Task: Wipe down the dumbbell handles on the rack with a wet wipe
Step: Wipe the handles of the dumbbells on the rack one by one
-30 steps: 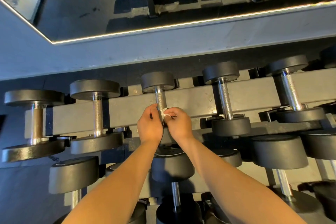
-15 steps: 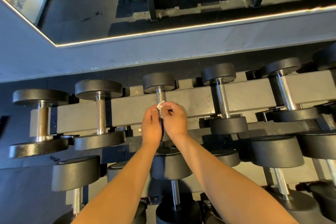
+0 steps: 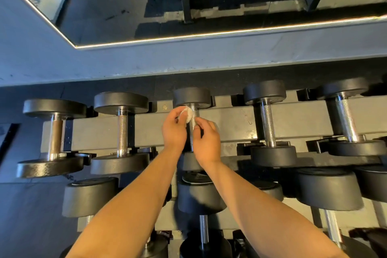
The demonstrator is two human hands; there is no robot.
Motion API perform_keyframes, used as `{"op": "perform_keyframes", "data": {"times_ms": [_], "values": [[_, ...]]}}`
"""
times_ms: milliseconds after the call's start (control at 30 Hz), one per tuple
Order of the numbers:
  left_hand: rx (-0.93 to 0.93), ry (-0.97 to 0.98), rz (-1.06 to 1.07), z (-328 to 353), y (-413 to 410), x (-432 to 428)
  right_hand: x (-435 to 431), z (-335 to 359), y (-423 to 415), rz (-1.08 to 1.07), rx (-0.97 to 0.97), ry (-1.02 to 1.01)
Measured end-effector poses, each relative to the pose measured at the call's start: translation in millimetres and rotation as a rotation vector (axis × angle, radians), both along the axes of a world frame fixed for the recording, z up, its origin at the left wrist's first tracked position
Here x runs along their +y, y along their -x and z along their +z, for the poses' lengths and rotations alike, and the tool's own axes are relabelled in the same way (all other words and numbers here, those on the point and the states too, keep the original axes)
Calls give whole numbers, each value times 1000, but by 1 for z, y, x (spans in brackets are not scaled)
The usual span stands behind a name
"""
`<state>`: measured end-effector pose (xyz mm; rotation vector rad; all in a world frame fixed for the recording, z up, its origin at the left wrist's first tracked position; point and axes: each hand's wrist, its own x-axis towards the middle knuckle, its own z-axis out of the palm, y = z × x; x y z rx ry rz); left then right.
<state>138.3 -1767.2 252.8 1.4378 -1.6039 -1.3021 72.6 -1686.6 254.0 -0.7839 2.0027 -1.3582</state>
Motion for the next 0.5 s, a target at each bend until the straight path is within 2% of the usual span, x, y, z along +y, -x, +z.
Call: {"op": "perform_keyframes", "data": {"times_ms": [167,300,500], "values": [[-1,-55,-24,-5,3,8,0,-4,-1,1,14,-58],[-54,-28,-64,-5,-8,14,1,-3,-1,-4,46,-52],[-35,-42,18,-5,6,6,-1,-8,-1,-10,58,-57]]}}
